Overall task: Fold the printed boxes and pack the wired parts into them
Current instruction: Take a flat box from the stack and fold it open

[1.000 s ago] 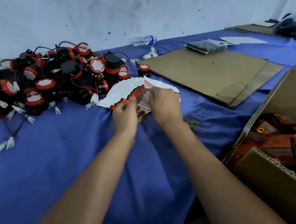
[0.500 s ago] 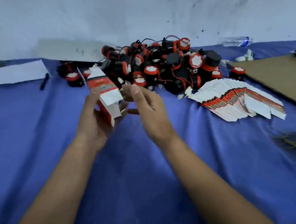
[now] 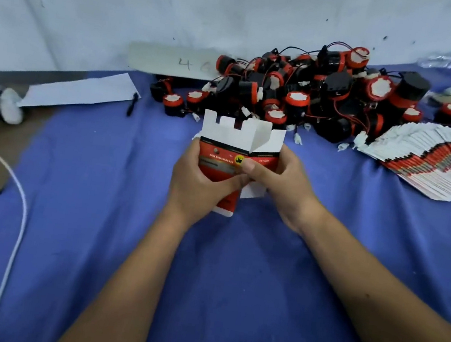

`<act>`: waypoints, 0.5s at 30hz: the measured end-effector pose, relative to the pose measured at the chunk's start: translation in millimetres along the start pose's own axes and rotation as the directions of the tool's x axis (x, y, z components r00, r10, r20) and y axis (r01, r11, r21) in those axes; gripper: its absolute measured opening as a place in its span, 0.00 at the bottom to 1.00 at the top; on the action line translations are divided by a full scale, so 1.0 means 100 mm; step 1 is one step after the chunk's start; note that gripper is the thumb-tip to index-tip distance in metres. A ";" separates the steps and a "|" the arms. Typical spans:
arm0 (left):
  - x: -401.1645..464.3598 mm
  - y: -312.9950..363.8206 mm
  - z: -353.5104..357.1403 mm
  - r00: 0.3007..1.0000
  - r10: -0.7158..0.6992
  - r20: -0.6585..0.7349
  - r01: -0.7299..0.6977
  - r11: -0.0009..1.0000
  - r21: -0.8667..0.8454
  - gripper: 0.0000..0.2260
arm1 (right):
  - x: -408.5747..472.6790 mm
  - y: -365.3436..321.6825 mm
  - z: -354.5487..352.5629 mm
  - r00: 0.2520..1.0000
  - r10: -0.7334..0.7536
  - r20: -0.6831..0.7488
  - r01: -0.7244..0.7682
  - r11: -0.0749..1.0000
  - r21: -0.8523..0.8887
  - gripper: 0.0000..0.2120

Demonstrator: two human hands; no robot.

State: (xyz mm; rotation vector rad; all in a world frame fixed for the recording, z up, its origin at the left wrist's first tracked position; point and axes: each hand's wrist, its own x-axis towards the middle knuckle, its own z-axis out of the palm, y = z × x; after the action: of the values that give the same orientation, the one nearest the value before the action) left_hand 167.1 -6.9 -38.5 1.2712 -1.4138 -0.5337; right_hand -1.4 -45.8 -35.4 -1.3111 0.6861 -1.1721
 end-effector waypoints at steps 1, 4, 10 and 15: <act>-0.01 0.01 0.02 1.000 0.020 -0.012 -0.019 1.000 0.011 0.34 | -0.01 -0.01 0.00 0.999 -0.009 -0.035 0.008 1.000 -0.028 0.26; -0.03 0.03 0.11 0.997 0.059 -0.049 -0.055 0.995 0.082 0.34 | -0.03 -0.03 0.02 0.991 -0.091 -0.100 0.083 0.993 -0.083 0.22; -0.01 -0.05 0.10 0.979 0.157 -0.132 -0.136 0.979 0.150 0.33 | -0.04 -0.09 0.02 0.896 -0.433 -0.102 0.341 0.816 -0.467 0.26; 0.04 0.03 0.00 0.986 -0.126 0.109 0.153 0.943 -0.295 0.33 | -0.03 -0.13 -0.06 0.830 -0.557 0.035 0.427 0.592 -0.684 0.30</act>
State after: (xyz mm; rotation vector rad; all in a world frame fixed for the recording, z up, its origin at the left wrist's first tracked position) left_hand 166.4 -9.6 -34.6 1.1142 -1.2613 -0.8789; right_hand -11.2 -43.4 -24.6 -2.1329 0.9697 -1.5921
